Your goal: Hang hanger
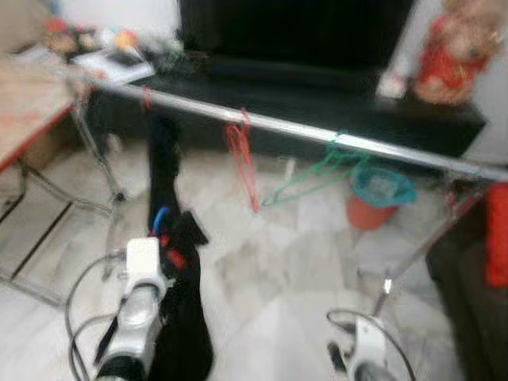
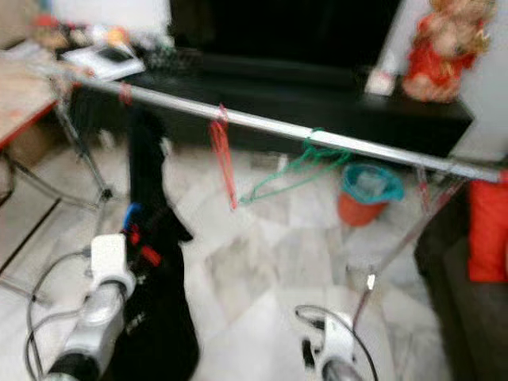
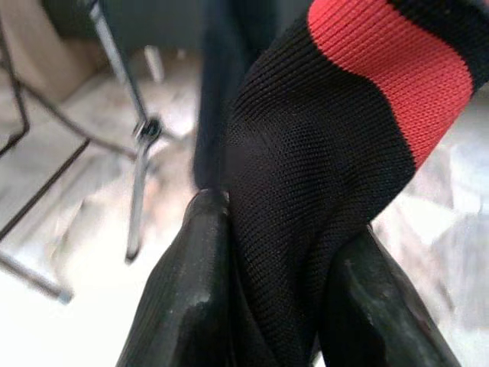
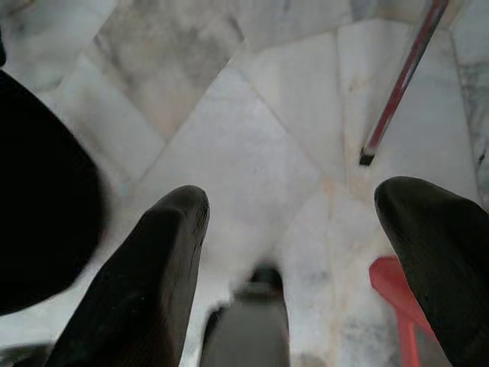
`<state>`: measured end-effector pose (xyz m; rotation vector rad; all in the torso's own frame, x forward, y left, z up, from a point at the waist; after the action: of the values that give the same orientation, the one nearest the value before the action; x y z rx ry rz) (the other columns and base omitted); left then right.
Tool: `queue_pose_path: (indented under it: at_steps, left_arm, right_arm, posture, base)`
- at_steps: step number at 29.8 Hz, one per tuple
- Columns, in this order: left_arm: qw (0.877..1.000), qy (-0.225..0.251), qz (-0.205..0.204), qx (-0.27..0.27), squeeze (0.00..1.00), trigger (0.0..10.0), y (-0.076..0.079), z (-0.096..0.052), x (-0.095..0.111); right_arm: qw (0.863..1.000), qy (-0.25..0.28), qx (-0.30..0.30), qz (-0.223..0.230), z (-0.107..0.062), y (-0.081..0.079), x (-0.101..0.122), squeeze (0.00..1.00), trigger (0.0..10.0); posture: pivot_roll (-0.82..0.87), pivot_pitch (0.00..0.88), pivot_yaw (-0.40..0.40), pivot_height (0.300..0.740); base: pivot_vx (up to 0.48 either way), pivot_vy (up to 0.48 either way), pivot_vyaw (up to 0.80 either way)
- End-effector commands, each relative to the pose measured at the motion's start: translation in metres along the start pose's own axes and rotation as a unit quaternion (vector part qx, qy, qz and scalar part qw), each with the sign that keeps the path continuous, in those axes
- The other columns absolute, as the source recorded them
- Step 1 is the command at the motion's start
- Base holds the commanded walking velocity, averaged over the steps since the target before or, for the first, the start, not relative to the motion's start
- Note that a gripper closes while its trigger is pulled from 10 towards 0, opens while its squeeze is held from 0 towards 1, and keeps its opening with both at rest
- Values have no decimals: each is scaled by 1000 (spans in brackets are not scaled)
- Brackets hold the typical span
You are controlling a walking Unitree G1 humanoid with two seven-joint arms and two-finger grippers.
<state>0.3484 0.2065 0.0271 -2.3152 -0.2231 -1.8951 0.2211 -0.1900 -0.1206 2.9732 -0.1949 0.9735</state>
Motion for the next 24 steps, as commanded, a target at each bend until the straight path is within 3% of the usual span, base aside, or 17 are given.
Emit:
queue_pose_path:
  at_steps: [1, 14, 24]
  left_arm:
    - [1000, 18, -2, -17, 0, 10000, 13, 2, 9]
    - [1000, 18, 0, -17, 0, 10000, 13, 1, 9]
    - [999, 13, 20, 33, 0, 10000, 0, 4, 9]
  right_arm:
    - [1000, -6, -16, -1, -1, 12, -3, 0, 10000]
    - [1000, -8, -13, 1, -1, 11, -4, 0, 10000]
    - [1000, -11, -8, 1, -1, 10, -5, 0, 10000]
  posture:
    - [-2, 0, -47, 740]
    - [0, 0, -50, 740]
    - [0, 0, -53, 740]
  base:
    - [330, 0, 0]
    - [331, 0, 0]
    - [230, 0, 0]
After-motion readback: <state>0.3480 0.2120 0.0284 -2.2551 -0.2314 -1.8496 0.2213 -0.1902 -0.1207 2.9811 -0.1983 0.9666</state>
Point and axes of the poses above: a point about 5 cm out from each wrist's last joint towards the gripper, its own z axis pointing out of the wrist towards the gripper, its own x axis along the axis of the wrist's last joint, y = z × x, the point moved 5 cm from there along z, pointing out of the wrist towards the gripper, and after that the axes turned 4 degrees about -z, right-handed, at the moved point
